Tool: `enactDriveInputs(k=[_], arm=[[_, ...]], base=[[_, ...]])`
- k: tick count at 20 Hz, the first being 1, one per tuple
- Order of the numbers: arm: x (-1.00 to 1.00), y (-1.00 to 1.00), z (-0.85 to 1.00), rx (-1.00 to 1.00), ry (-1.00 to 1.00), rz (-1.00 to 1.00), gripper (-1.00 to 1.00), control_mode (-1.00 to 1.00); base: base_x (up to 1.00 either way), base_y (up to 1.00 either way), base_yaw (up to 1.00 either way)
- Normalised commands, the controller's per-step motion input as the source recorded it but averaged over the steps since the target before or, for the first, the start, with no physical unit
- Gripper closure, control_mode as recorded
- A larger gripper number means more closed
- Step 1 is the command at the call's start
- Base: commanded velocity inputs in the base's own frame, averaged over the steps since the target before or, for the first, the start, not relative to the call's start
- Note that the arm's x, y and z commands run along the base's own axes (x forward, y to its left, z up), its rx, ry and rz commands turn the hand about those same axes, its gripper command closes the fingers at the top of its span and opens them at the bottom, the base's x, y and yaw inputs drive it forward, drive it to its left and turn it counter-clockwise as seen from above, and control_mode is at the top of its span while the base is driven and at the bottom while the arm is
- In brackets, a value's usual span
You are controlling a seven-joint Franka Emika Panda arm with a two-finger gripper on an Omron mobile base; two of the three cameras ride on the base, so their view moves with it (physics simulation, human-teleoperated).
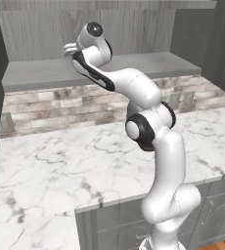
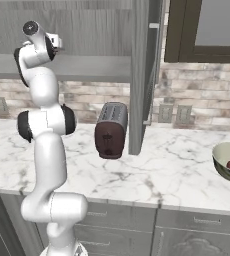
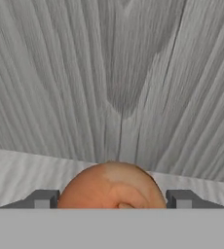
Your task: Pick the onions from the cabinet and place them in one bowl. Pick the squash from the sink and place it in the other bowl.
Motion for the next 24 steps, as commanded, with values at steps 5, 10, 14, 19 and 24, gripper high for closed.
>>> enactDriveInputs(k=[5, 10, 14, 19, 24], arm=[[-0.14, 0.01, 0.00, -0.02, -0.04, -0.01, 1.00, -1.00], [-0.38, 0.00, -0.01, 0.00, -0.03, -0.04, 1.00, -1.00], [-0.38, 0.00, 0.00, 0.00, -0.01, -0.04, 1.00, -1.00], [-0.24, 0.00, -0.07, 0.00, -0.05, -0.05, 1.00, -1.00], [-0.26, 0.02, 0.07, 0.00, -0.08, -0.04, 1.00, -1.00]], base=[[0.00, 0.00, 0.00], [0.00, 0.00, 0.00], [0.00, 0.00, 0.00], [0.00, 0.00, 0.00], [0.00, 0.00, 0.00]])
